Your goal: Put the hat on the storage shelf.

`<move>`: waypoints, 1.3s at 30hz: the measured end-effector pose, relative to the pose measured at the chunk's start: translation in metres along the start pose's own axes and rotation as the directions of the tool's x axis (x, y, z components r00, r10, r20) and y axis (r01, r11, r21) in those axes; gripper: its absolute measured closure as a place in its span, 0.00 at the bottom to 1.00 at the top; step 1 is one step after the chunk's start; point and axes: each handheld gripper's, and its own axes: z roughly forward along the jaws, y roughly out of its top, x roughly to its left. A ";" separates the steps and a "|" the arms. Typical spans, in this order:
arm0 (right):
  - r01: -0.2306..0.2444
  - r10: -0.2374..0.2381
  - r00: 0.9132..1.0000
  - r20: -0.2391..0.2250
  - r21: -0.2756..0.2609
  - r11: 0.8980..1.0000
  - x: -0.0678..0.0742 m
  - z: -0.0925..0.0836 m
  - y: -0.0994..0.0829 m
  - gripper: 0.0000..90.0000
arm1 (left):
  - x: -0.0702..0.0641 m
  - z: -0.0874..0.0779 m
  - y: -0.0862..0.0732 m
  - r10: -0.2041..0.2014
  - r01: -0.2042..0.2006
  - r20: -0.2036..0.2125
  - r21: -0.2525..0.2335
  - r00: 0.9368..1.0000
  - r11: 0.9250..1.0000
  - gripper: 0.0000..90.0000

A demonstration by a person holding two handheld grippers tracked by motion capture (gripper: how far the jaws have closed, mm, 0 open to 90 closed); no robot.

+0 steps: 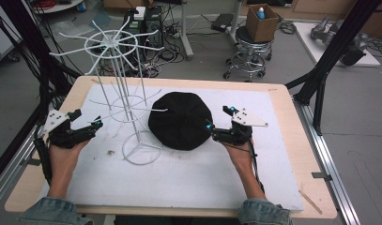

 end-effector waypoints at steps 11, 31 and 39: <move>0.023 -0.024 0.998 -0.062 -0.014 1.000 0.014 0.036 0.011 0.17 | -0.001 0.003 0.000 0.011 -0.011 0.003 0.008 1.000 1.000 0.19; 0.016 -0.010 0.995 -0.097 0.054 0.998 0.028 0.083 -0.011 0.17 | -0.004 0.007 -0.002 0.017 -0.017 0.004 0.019 1.000 1.000 0.19; 0.030 -0.023 0.996 -0.081 0.095 0.995 0.032 0.091 -0.016 0.23 | -0.004 0.006 -0.002 0.022 -0.023 0.005 0.022 1.000 1.000 0.19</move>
